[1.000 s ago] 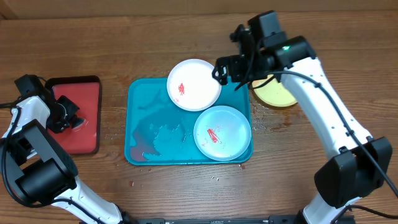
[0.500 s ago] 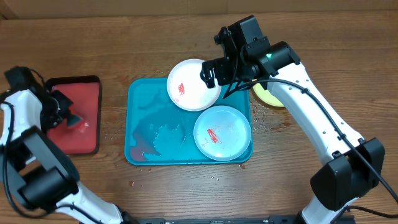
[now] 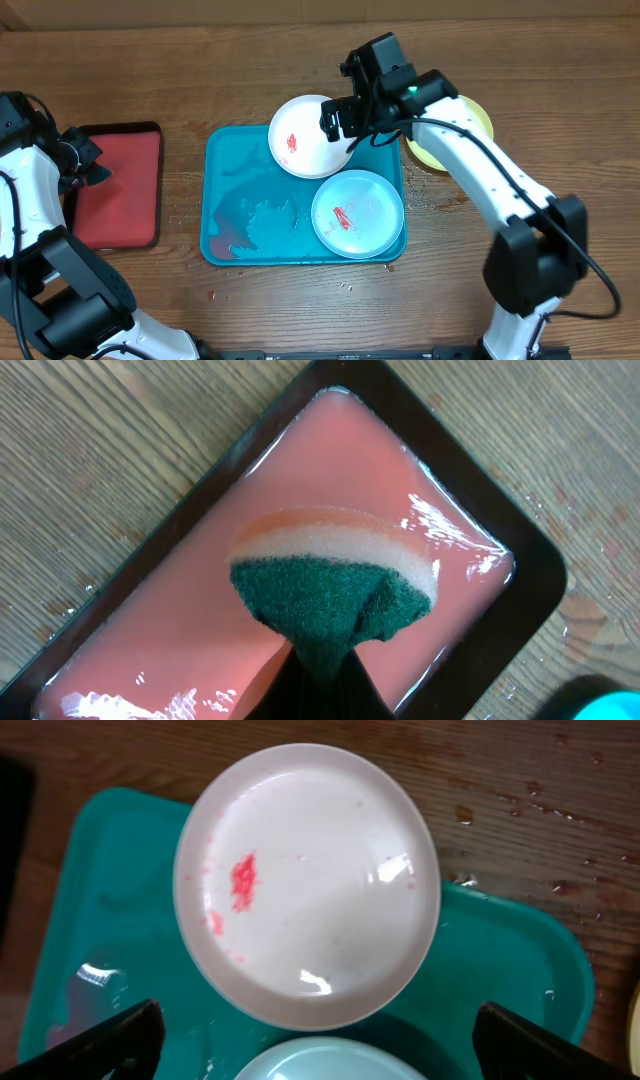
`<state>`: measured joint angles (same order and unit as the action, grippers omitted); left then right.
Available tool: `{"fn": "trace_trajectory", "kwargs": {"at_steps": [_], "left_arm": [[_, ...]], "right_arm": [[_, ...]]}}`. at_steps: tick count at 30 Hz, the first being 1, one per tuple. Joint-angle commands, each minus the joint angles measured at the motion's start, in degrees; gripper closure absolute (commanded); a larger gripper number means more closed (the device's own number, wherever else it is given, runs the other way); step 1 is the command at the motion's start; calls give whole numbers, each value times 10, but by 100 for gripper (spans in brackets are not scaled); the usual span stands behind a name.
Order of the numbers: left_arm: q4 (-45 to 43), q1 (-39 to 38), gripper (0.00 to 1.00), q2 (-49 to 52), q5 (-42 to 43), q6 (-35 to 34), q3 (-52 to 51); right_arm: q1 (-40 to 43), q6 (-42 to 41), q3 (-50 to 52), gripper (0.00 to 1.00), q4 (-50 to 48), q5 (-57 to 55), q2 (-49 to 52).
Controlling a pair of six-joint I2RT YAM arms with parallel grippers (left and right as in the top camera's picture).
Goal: Clean dirty plates on tray and stack at the side
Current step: 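Move the right gripper to the white plate and grip its rim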
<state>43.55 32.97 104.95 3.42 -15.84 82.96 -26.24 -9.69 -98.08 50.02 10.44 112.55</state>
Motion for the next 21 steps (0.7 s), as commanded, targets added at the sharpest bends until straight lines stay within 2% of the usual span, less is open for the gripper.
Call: {"fn": "trace_trajectory", "kwargs": {"at_steps": [1, 2, 3, 7, 16, 19, 21], "left_arm": [[11, -8, 96, 0, 11, 17, -4], [20, -8, 96, 0, 10, 17, -4], [28, -8, 96, 0, 9, 17, -4], [37, -8, 96, 0, 9, 17, -4], [36, -8, 96, 0, 9, 17, -4], [36, -8, 96, 0, 9, 17, -4], [36, -8, 96, 0, 9, 17, -4]], "right_arm": [[4, -22, 4, 5, -26, -34, 58], [4, -29, 4, 12, -45, -37, 78], [4, -42, 4, 14, -54, -45, 89], [4, -66, 4, 31, -80, -81, 114], [4, -66, 4, 34, -102, -85, 151], [4, -66, 4, 53, -104, -84, 162], [4, -67, 4, 54, -104, -84, 163]]}}
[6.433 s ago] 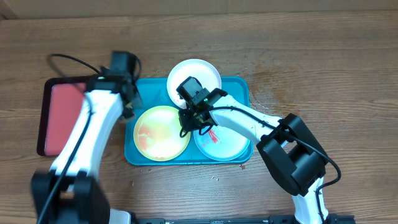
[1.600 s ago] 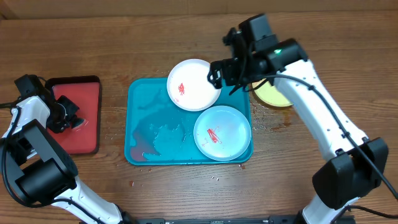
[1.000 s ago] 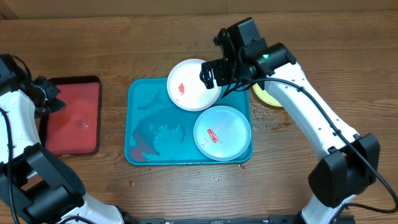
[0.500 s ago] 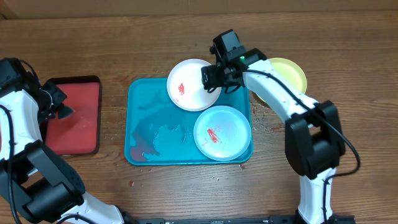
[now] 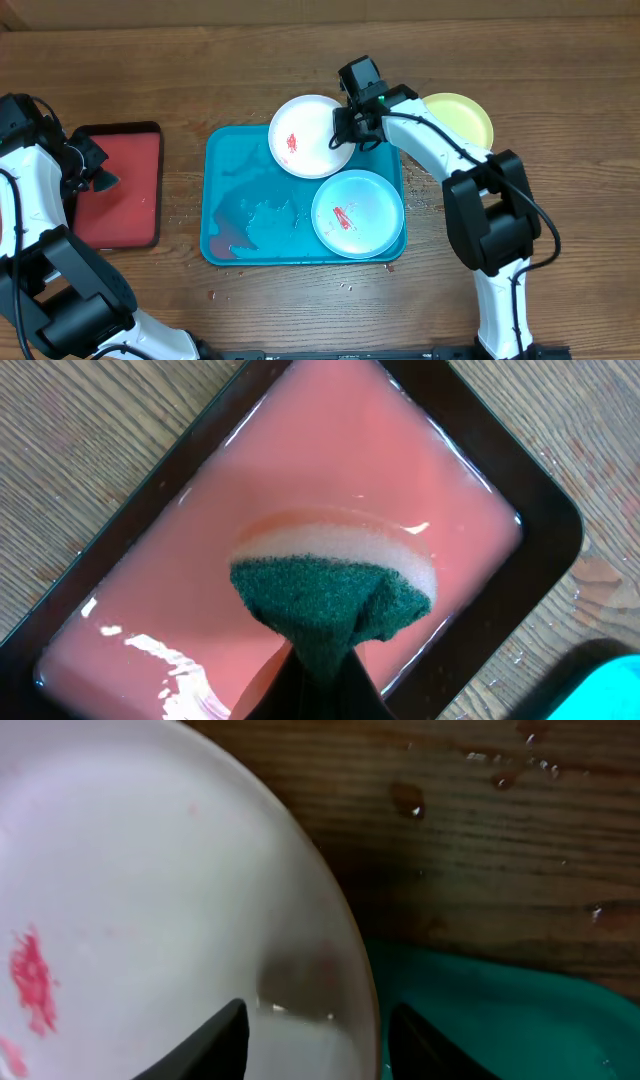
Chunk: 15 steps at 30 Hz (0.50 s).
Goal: Clean dirty plates on tray and stack at the side
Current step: 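Move the right gripper to the white plate and grip its rim, then slide the white plate toward the tray's left side with the right gripper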
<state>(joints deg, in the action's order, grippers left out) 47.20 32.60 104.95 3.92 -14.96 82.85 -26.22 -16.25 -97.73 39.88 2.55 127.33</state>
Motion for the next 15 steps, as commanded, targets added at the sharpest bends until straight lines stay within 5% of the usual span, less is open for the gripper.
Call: {"fn": "trace_trajectory", "kwargs": {"at_steps": [1, 3, 8, 15], "left_arm": [[0, -4, 96, 0, 4, 9, -3], [0, -4, 96, 0, 4, 9, -3], [0, -4, 96, 0, 4, 9, -3], [0, -4, 96, 0, 4, 9, -3]], "right_arm": [[3, -1, 0, 54, -4, -5, 16], [3, -1, 0, 59, -6, -5, 16], [3, -1, 0, 93, -5, 44, 16], [-20, -1, -19, 96, 42, 126, 16]]}}
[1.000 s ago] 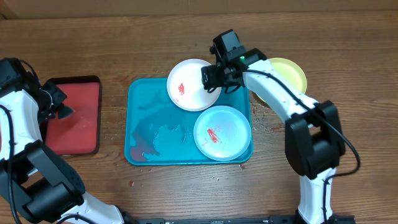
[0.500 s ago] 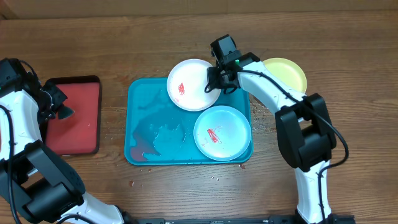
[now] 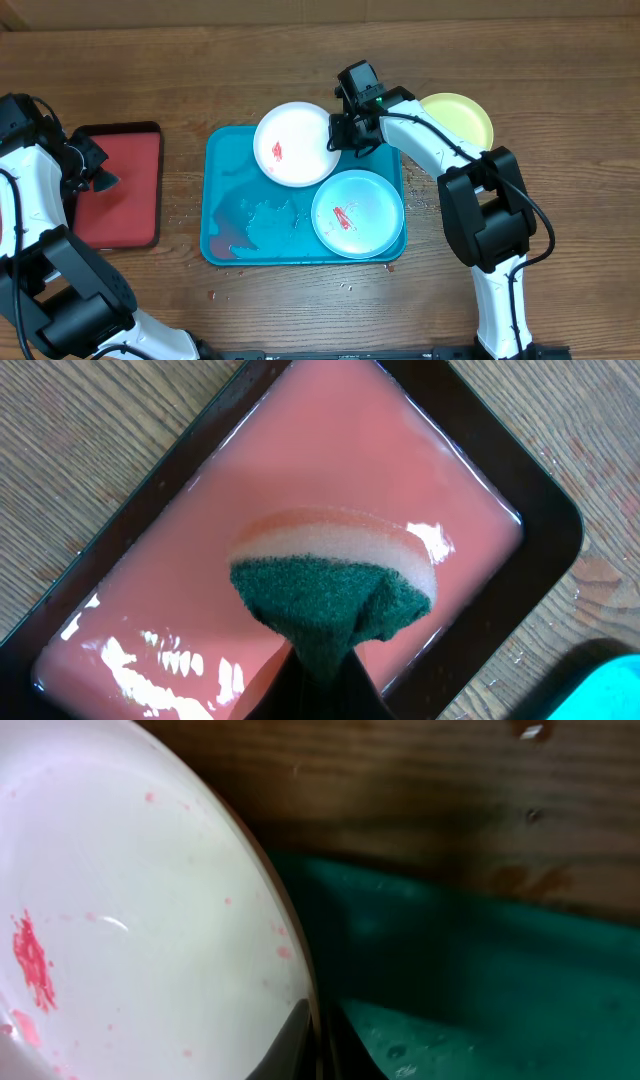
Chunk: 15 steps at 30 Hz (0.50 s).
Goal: Clean dirty plates on tray and stack at the side
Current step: 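Slide the white plate toward the tray's left side with the right gripper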
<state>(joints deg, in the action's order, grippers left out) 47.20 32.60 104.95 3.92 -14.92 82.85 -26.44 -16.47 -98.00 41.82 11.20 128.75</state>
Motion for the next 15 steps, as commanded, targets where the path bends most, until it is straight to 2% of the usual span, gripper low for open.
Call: {"fn": "trace_trajectory", "kwargs": {"at_steps": [1, 5, 15], "left_arm": [[0, -4, 96, 0, 4, 8, -3], [0, -4, 96, 0, 4, 8, -3], [2, -4, 96, 0, 3, 8, -3]], "right_arm": [[-24, 2, -23, 96, 37, 39, 2], [-55, 4, -44, 96, 83, 39, 2], [-117, 1, -44, 96, 76, 27, 2]]}}
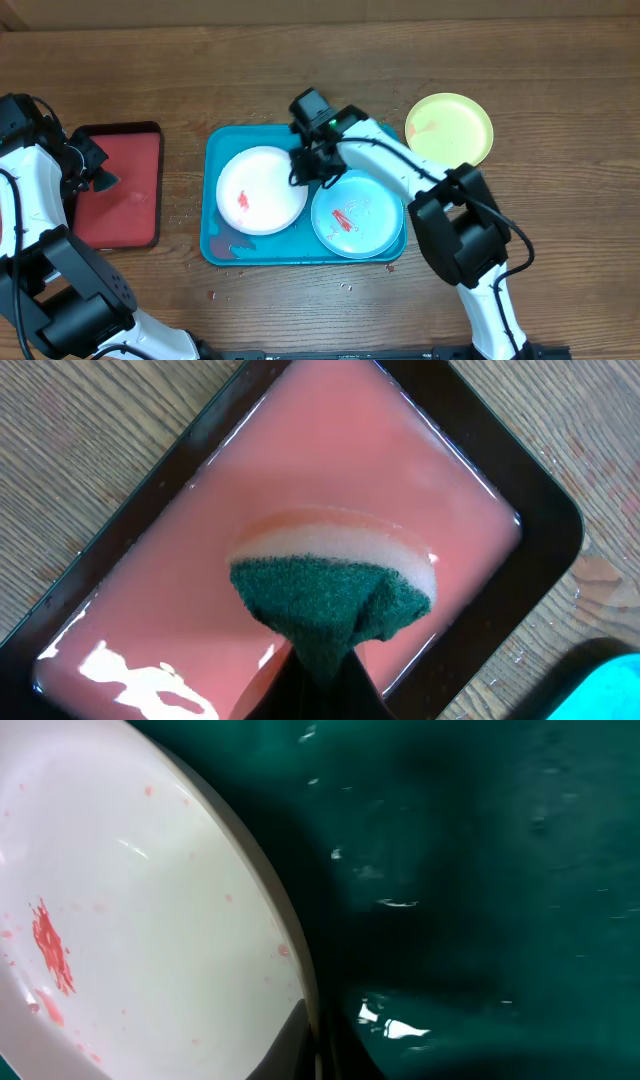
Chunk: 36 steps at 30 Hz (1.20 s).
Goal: Clean dirty plates on tray and stack at the side
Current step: 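Slide the white plate toward the tray's left side with the right gripper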
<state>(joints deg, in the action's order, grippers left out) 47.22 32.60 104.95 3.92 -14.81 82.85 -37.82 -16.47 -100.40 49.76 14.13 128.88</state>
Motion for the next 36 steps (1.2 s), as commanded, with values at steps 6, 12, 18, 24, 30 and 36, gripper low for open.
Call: {"fn": "trace_trajectory", "kwargs": {"at_steps": [6, 12, 18, 24, 30, 36], "left_arm": [[2, -4, 96, 0, 4, 11, -3], [8, -4, 96, 0, 6, 11, -3], [33, -4, 96, -1, 6, 12, -2], [39, -4, 96, -36, 33, 21, 6], [29, -4, 96, -54, 3, 41, 4], [63, -4, 96, -36, 31, 41, 7]], "right_arm": [[-13, -5, -18, 96, 36, -5, 1], [-23, -45, 37, 96, -17, -5, 1], [-23, -50, 52, 96, -52, -12, 1], [-23, -63, 52, 96, -71, -57, 1], [-23, -63, 52, 96, -82, -60, 1], [-23, -63, 52, 96, -81, -59, 1]]}}
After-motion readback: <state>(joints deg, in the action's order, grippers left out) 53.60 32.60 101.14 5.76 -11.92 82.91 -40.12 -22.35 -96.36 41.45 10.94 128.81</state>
